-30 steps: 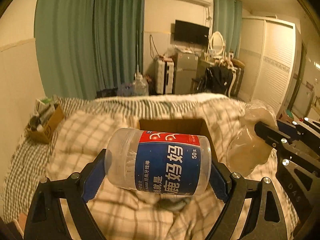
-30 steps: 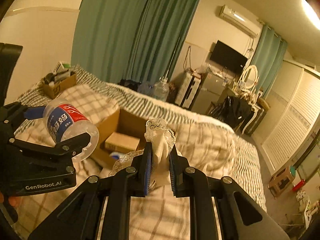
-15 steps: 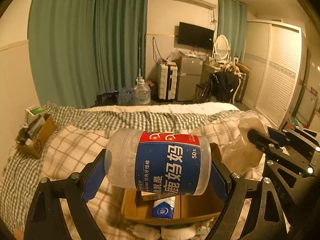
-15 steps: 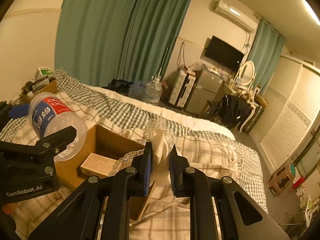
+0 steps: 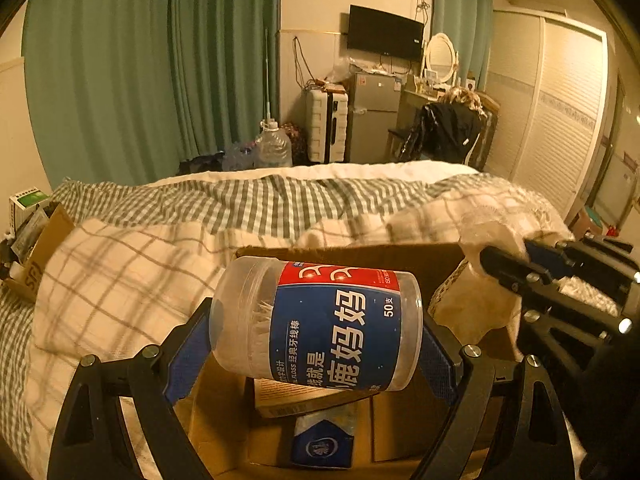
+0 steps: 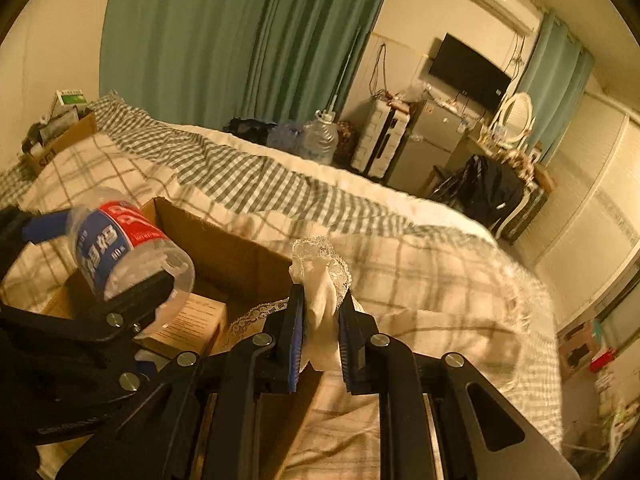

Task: Organize objects
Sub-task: 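Lower the jar and tissue into the cardboard box and open both tools, then grasp the white tape roll with the right tool while the left tool grasps the earbud case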

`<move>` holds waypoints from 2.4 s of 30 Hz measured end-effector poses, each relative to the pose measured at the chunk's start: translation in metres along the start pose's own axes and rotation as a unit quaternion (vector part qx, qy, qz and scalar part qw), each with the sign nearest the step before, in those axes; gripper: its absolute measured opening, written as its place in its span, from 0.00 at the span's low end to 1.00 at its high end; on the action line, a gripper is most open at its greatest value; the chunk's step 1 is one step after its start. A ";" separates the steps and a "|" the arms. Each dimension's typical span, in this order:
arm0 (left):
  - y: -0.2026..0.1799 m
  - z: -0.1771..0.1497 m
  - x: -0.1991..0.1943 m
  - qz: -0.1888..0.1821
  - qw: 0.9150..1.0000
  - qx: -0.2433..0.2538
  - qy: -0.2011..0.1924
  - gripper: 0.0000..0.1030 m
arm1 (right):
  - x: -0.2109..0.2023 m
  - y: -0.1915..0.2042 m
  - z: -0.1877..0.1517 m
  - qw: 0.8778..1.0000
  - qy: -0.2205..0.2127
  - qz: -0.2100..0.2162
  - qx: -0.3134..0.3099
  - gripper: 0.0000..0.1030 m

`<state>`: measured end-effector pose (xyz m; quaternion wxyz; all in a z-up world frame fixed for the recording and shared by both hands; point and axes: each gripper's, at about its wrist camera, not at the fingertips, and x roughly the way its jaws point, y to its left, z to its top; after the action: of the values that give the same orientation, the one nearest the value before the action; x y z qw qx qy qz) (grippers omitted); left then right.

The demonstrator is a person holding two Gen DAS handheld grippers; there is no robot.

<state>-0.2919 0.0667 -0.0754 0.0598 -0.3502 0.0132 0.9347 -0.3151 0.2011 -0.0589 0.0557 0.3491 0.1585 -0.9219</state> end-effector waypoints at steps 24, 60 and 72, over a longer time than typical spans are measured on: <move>0.025 0.005 -0.166 0.020 0.998 0.024 -0.051 1.00 | -0.195 -0.019 0.001 0.994 -0.099 -0.044 0.023 0.86; 0.068 -0.135 -0.136 0.090 0.995 -0.029 0.008 1.00 | -0.119 0.088 -0.120 0.996 0.069 0.020 0.056 0.89; 0.087 -0.153 -0.116 0.098 0.992 -0.063 0.041 1.00 | -0.050 0.116 -0.118 0.983 0.157 0.051 0.076 0.89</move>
<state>-0.1153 -0.0414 -0.1164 -0.0545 -0.3882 -0.0089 0.9199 -0.1787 0.1301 -0.1388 0.0506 0.4999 0.0771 -0.8611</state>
